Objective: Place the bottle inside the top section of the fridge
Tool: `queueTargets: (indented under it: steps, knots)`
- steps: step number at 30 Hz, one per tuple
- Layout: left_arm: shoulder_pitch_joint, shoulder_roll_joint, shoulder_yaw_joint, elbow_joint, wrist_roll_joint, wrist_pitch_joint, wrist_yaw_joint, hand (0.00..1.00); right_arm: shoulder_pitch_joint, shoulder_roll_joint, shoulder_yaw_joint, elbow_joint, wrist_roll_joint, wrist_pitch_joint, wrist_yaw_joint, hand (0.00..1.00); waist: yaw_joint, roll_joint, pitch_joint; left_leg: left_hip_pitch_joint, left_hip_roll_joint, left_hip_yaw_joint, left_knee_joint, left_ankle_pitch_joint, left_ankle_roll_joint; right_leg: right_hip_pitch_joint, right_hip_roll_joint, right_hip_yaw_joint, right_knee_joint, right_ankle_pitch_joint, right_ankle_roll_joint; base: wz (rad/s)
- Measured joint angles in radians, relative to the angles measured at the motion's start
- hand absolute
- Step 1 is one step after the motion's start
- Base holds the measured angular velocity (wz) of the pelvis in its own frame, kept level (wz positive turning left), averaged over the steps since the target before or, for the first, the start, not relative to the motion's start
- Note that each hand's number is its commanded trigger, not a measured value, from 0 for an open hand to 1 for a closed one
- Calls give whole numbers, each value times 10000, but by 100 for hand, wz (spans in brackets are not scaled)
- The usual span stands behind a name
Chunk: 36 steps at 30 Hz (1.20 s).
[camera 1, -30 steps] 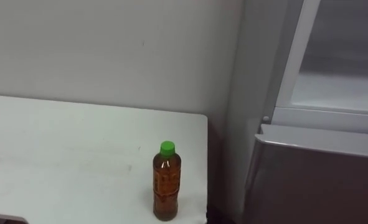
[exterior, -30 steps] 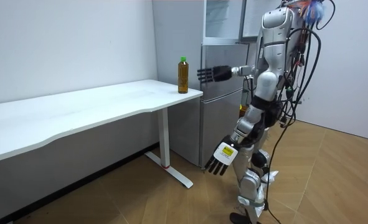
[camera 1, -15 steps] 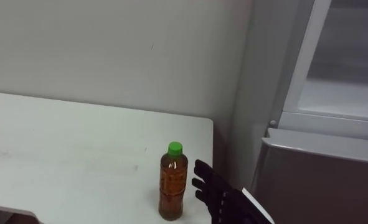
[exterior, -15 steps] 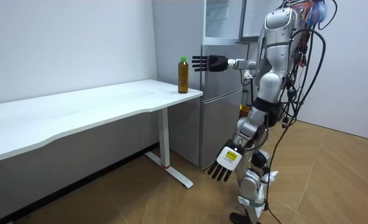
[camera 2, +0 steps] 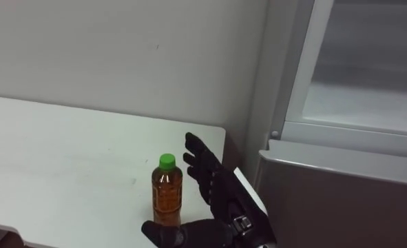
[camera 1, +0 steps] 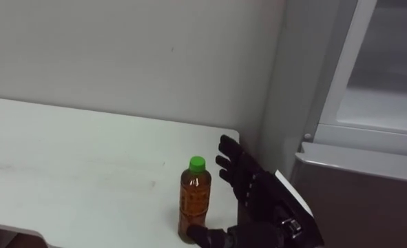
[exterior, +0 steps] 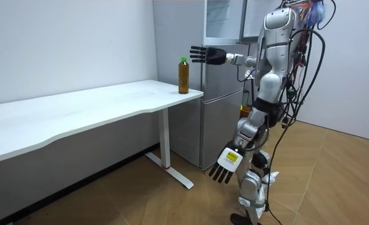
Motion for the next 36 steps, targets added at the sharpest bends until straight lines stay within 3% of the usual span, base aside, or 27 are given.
queueTargets:
  steps: [7, 13, 19, 25, 30, 36]
  knots:
    - [-3, 8, -98, -7, -12, 0, 43, 0, -58, 7, 16, 6, 89, -55, -477, 0, 111, -11, 7, 8, -1, -3, 0, 2, 1, 4, -6, -11, 9, 0, 0, 0]
    - [-69, 82, -98, -27, 2, 14, 59, 0, -80, 10, 25, 34, 401, -55, -1026, 0, 175, -129, 75, 12, 3, -8, -7, 2, 0, 16, 0, 3, 16, 0, 0, 0]
    - [-125, 133, -224, -20, 5, 114, 291, 0, -1222, 71, 127, 1023, 1166, -81, -1670, 0, 193, -205, 93, -7, -5, -139, 29, 3, 1, 53, -5, -45, 14, 0, 0, 5]
    - [-110, 117, -167, -29, 137, 229, 566, 0, -1433, 78, 116, 1850, 1599, -84, -2396, 0, 711, -406, 143, -65, -2, -349, 38, 4, -3, 99, -27, -446, -20, 0, 0, 12]
    - [-26, 49, 15, -33, 639, 463, 910, 0, -1807, 92, 119, 2154, 1597, -150, -3136, 0, 1007, -552, 114, -316, -13, -602, 98, 20, -3, 4, -55, -779, -50, 0, 0, 15]
    - [16, 37, 13, -37, 903, 748, 1103, 0, -2447, 147, 311, 3460, 1606, -482, -4301, 0, 1504, -633, 98, -500, -41, -858, 244, 31, -4, 6, -76, -861, -168, -1, 1, 14]
